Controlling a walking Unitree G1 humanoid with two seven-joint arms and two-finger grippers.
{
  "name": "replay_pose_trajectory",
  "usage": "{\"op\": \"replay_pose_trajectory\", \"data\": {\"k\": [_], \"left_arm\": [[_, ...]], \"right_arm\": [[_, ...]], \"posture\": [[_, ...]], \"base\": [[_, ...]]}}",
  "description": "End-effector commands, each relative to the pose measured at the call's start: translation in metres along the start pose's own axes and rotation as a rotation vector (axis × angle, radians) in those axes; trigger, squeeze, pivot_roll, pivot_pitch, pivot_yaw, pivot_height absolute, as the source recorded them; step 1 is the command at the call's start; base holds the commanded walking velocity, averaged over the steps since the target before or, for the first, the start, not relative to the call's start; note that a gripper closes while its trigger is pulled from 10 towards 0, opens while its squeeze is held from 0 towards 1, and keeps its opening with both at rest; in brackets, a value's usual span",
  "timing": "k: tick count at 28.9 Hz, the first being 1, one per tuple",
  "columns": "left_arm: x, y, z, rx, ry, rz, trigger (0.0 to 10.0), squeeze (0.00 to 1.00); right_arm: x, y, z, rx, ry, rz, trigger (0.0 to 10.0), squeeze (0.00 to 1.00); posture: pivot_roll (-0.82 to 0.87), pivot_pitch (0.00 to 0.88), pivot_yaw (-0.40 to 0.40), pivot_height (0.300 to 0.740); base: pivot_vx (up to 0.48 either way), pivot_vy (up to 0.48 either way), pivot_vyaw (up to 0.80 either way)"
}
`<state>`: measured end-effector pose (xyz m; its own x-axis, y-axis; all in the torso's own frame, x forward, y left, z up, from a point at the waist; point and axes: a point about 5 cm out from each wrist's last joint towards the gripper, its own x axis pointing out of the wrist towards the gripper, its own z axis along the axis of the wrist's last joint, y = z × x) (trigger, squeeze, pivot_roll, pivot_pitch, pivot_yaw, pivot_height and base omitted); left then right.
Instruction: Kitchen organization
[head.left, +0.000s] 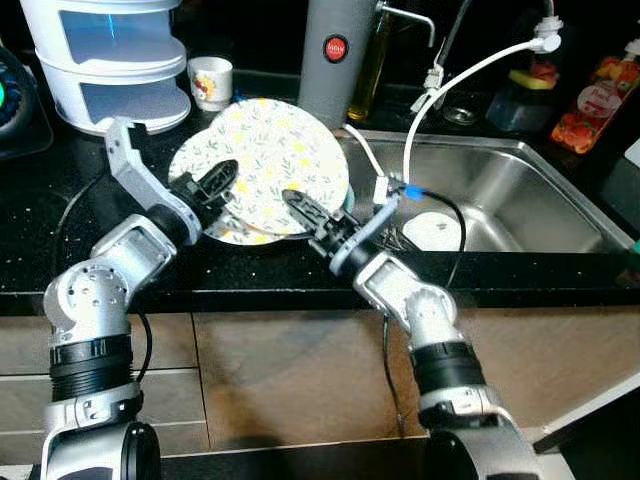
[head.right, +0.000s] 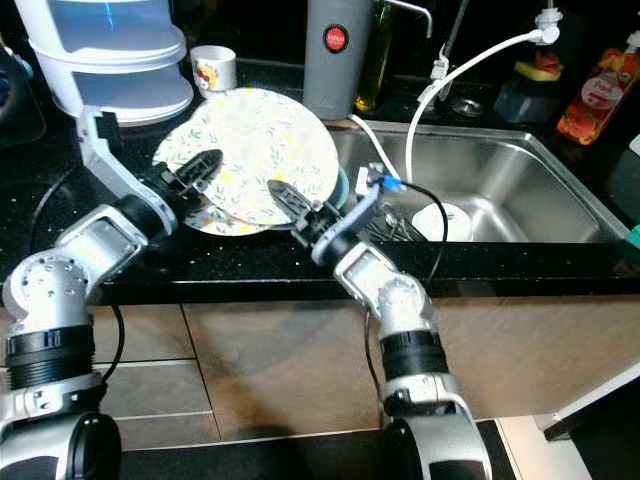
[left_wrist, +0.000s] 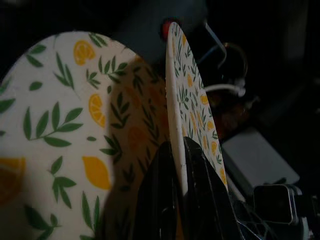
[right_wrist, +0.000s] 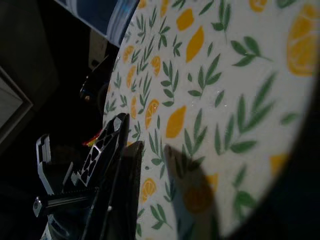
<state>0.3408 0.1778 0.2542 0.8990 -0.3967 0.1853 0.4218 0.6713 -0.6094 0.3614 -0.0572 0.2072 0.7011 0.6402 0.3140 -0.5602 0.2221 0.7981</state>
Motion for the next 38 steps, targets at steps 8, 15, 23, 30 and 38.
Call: {"op": "replay_pose_trajectory", "data": {"k": [8,15,23,30,38], "left_arm": [[0.005,0.013,0.045,-0.023,-0.198,0.122,0.0,0.0],[0.015,0.0,0.07,-0.005,-0.271,0.046,0.0,0.0],[0.025,-0.016,0.074,-0.029,-0.291,-0.066,0.0,0.0],[0.025,-0.046,0.06,-0.013,-0.221,-0.304,0.0,0.0],[0.022,-0.063,0.05,-0.02,-0.191,-0.444,0.0,0.0]], "right_arm": [[-0.026,0.031,0.053,-0.112,-0.229,0.298,10.0,0.0],[-0.034,0.014,0.056,-0.308,-0.179,0.133,10.0,0.0],[-0.022,0.016,0.059,-0.365,-0.24,0.068,10.0,0.0],[-0.021,0.042,0.07,-0.266,-0.303,0.207,10.0,0.0],[-0.024,0.046,0.067,-0.222,-0.311,0.261,10.0,0.0]], "posture": [[0.16,0.0,-0.106,0.74],[0.12,0.0,-0.085,0.74],[0.14,0.0,-0.08,0.74],[0.12,0.0,-0.071,0.74],[0.13,0.0,-0.063,0.74]], "base": [[0.0,0.0,0.0],[0.0,0.0,0.0],[0.0,0.0,0.0],[0.0,0.0,0.0],[0.0,0.0,0.0]]}}
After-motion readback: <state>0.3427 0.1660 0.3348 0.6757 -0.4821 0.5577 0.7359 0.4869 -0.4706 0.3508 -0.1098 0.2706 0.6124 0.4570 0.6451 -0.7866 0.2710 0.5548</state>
